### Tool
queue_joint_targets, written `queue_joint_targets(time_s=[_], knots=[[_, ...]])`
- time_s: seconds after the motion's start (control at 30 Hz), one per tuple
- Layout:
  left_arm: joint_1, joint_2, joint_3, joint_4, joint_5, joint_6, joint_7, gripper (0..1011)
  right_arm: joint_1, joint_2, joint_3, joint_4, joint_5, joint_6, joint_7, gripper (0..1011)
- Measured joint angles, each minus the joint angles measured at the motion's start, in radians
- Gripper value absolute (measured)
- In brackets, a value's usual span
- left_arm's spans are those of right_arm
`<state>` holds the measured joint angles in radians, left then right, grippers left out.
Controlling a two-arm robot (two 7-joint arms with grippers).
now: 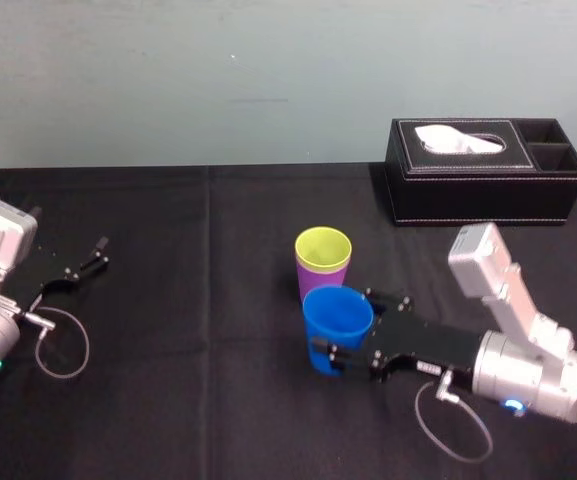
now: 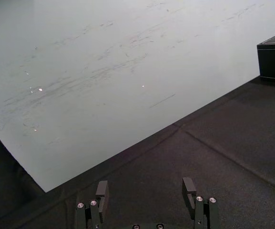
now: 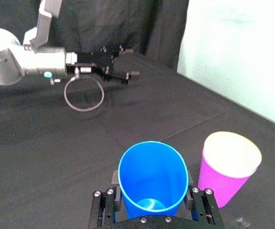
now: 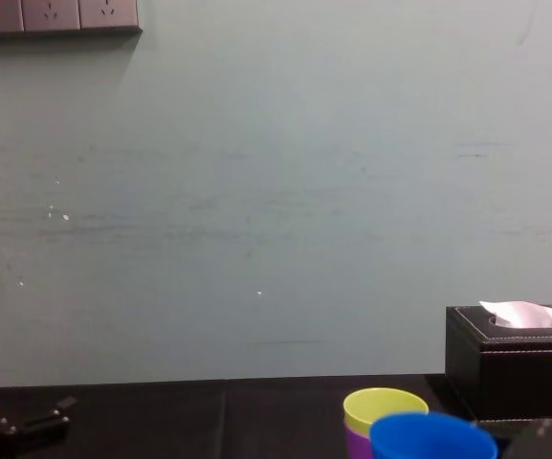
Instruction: Stack the three plastic cups sequentially using one hand.
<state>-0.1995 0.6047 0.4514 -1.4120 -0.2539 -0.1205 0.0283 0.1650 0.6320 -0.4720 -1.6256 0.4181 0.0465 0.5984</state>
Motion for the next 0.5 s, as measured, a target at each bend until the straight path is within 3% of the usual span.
queue_joint_targets(time_s=[0.2,0.5], knots=[[0.0,0.0,0.0,0.0,0.0,0.0,0.0,1010,-0.003,0.029,0.04,-0.07,0.017,0.037,-0.028,726],[0.0,0.0,0.0,0.0,0.0,0.0,0.0,1010,0.05,0.024,0.067,-0.091,0.029,0.091,-0.064,726]])
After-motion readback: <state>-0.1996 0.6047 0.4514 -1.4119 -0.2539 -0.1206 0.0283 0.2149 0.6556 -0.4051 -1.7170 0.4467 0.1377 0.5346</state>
